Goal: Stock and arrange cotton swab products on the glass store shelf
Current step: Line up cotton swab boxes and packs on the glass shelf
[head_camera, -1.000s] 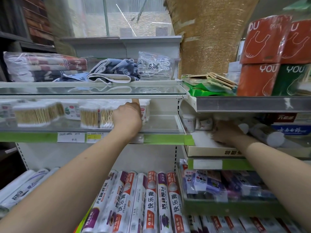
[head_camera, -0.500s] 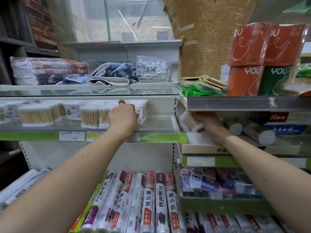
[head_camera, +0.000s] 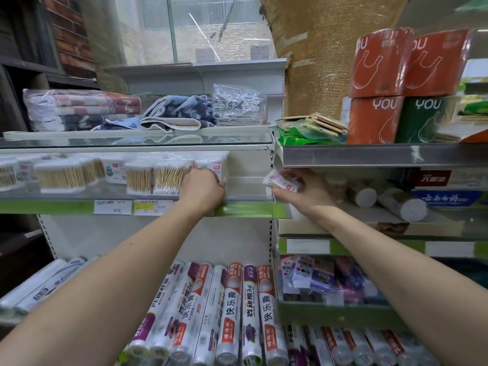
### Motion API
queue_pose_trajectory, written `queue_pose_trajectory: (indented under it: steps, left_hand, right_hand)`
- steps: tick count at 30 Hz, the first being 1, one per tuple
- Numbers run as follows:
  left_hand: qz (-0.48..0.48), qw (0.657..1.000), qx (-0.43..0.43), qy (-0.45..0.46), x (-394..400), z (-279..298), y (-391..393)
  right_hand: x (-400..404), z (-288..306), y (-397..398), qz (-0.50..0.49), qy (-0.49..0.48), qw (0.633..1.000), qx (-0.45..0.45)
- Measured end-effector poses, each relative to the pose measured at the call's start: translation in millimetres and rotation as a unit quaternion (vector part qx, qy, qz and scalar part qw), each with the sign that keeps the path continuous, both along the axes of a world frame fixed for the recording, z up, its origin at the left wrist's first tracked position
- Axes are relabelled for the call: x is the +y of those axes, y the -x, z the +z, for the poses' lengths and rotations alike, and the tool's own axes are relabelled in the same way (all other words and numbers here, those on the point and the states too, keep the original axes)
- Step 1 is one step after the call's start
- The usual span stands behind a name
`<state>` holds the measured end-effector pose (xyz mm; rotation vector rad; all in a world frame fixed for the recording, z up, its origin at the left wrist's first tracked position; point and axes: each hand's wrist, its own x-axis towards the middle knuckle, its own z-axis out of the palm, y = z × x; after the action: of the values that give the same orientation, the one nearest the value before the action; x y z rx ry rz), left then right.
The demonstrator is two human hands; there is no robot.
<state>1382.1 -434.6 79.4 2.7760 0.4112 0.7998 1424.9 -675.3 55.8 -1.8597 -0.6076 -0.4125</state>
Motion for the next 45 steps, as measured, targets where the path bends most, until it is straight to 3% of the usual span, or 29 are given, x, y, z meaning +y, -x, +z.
queue_pose_trajectory:
  steps: [4,8,13,19,26,32,45]
  left_hand:
    - [-0.028,1.0,-0.011,0.0,0.7,-0.5,9.8]
    - [-0.04,0.998,-0.056,0.0,14.6,1.6,25.0]
    - [-0.06,0.988,-0.143,-0.007,47.3,8.3,44.1]
    - [-0.064,0.983,-0.171,0.011,82.5,9.4,58.6]
    - [-0.048,0.987,-0.151,0.015,115.3,7.9,60.1]
    - [-0.047,0.99,-0.125,0.054,129.7,6.2,56.5]
    - [-0.022,0.997,-0.073,-0.007,128.3,11.1,37.5]
  right_hand:
    - [18.4,-1.7,10.7,0.021,0.087,0.995,-0.048]
    - [53.5,10.5,19.9,-0.018,0.111,0.987,-0.114]
    - [88.5,27.0,31.7,-0.076,0.075,0.992,-0.073]
    - [124.2,43.2,30.4,-0.104,0.086,0.99,-0.033]
    - [157.3,53.3,29.4,-0.08,0.124,0.989,0.03]
    - [169.0,46.2,18.0,-0.095,0.053,0.99,0.086]
    - [187.2,42.9,16.5,-0.138,0.092,0.985,0.045]
